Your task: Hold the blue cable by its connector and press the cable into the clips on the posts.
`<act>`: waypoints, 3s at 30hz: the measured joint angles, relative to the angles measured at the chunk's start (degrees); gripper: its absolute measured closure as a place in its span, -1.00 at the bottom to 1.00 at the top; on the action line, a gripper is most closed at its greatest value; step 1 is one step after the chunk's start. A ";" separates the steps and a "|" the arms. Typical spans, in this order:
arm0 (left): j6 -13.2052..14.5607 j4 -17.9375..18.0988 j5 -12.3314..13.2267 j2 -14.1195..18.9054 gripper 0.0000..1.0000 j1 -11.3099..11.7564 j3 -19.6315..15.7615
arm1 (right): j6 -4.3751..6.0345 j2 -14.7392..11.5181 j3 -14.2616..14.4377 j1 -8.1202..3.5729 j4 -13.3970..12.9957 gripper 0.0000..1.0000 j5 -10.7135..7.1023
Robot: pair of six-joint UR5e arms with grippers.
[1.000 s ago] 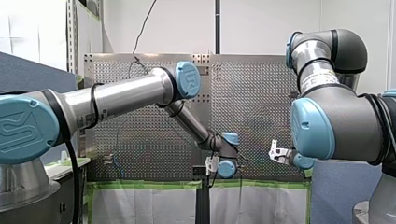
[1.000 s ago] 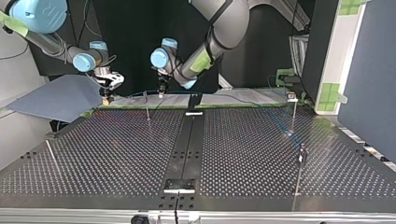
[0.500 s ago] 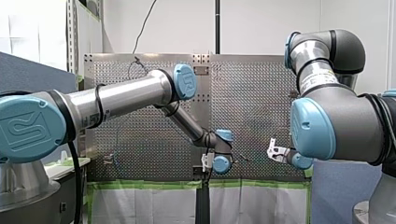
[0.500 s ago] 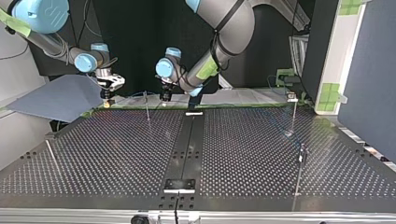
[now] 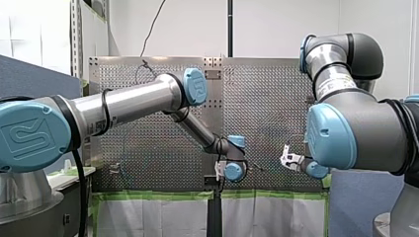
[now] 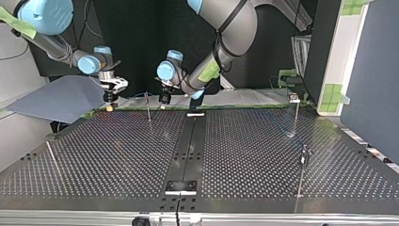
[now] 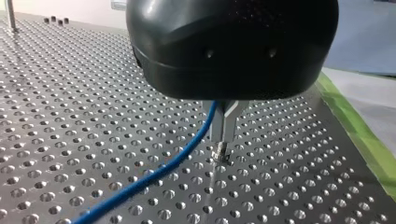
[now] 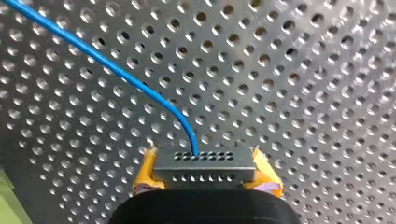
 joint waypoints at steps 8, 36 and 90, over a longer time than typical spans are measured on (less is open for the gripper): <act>-2.93 -0.56 2.19 -0.02 1.00 0.33 0.81 | -1.19 1.97 -1.97 0.79 1.94 1.00 0.36; -3.57 -9.16 2.81 -4.39 1.00 2.07 4.84 | -0.48 2.09 -3.36 0.50 2.90 1.00 3.06; 1.30 -5.48 4.46 -2.91 -0.96 2.53 2.31 | 2.67 2.28 -5.96 -0.36 3.30 1.00 6.80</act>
